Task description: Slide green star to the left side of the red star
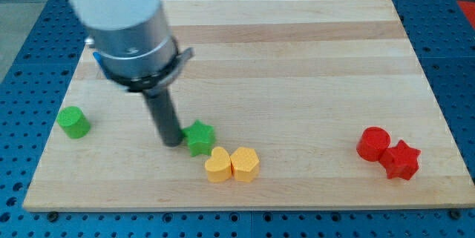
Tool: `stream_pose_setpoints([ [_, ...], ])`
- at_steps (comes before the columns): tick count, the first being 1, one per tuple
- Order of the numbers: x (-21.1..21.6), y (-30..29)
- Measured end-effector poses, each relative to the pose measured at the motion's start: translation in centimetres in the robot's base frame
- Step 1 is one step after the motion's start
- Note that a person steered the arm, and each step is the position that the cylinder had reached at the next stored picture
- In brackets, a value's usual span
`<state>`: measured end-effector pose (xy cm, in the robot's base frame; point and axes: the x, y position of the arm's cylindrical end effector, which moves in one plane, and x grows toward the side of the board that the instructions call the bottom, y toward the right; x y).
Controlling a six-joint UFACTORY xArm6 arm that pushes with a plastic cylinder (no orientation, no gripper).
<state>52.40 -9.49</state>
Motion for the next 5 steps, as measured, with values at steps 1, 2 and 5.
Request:
stream_pose_setpoints([
  [1,0.0,6.1],
  [2,0.1,10.1],
  [5,1.4,6.6],
])
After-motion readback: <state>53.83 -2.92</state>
